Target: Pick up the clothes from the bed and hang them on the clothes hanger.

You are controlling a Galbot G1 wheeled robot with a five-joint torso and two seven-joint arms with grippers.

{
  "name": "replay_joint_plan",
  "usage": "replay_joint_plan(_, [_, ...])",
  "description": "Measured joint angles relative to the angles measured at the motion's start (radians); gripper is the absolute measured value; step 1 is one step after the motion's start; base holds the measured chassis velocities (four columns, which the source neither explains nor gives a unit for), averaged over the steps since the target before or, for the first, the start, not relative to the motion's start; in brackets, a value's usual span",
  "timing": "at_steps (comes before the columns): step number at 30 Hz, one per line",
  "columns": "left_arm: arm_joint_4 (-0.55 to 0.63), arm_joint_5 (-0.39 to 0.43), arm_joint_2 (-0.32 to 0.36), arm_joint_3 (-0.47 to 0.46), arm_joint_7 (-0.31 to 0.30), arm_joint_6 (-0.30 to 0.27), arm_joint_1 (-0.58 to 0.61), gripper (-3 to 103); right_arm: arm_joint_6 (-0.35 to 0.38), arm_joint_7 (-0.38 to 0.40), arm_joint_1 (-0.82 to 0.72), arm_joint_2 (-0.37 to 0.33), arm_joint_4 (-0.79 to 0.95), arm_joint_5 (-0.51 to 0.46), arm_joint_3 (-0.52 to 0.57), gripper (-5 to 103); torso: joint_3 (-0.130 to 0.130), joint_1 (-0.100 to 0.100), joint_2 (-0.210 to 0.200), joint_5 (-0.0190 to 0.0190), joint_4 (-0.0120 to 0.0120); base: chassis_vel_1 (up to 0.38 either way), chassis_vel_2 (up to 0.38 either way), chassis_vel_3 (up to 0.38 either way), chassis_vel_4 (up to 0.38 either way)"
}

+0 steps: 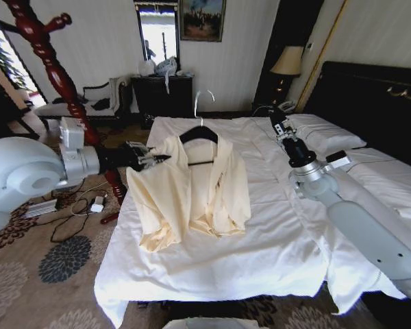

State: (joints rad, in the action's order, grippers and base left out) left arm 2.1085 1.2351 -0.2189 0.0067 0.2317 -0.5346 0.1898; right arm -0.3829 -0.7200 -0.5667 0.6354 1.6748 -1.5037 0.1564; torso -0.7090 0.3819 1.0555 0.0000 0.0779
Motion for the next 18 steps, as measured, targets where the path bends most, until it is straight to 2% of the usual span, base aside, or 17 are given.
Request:
replay_joint_plan(1, [0.0,0.0,0.0,0.0,0.0,0.0,0.0,23,0.0,0.0,0.0,0.0,0.0,0.0,0.0,100,0.0,0.0,0.0,0.0,0.0,0.0,0.0,0.0,0.0])
replay_joint_plan(4, [-0.061,-0.016,-0.02,-0.014,-0.125,-0.016,-0.014,23,-0.015,0.022,0.004,0.015,-0.027,0.062,0.031,100,0.0,0.0,0.0,-0.0001,-0.0001,0.0,0.0,0.0,0.0])
replay_joint_plan(5, [-0.061,-0.016,-0.02,-0.014,-0.125,-0.016,-0.014,23,-0.015,0.022,0.004,0.015,-0.027,0.062,0.031,100,0.0,0.0,0.0,-0.0001,-0.0001,0.0,0.0,0.0,0.0])
replay_joint_plan(8, [-0.115,-0.05,-0.037,-0.025,-0.218,-0.039,-0.029,23,-0.018,0.036,0.002,0.024,-0.032,0.089,0.04,100,0.0,0.0,0.0,-0.0003,0.0001,0.0,0.0,0.0,0.0])
replay_joint_plan(10, [-0.126,-0.063,-0.038,-0.027,-0.237,-0.044,-0.032,23,-0.02,0.036,0.001,0.026,-0.033,0.099,0.04,100,0.0,0.0,0.0,-0.0002,0.0,0.0,0.0,0.0,0.0])
replay_joint_plan(13, [-0.173,-0.141,-0.047,-0.03,-0.307,-0.053,-0.04,23,-0.026,0.038,-0.004,0.043,-0.033,0.127,0.035,100,0.0,0.0,0.0,-0.0001,-0.0001,0.0,0.0,0.0,0.0])
replay_joint_plan(18, [-0.239,-0.179,-0.065,-0.03,-0.354,-0.069,-0.047,23,-0.029,0.041,-0.004,0.061,-0.037,0.145,0.022,100,0.0,0.0,0.0,-0.0002,-0.0002,0.0,0.0,0.0,0.0])
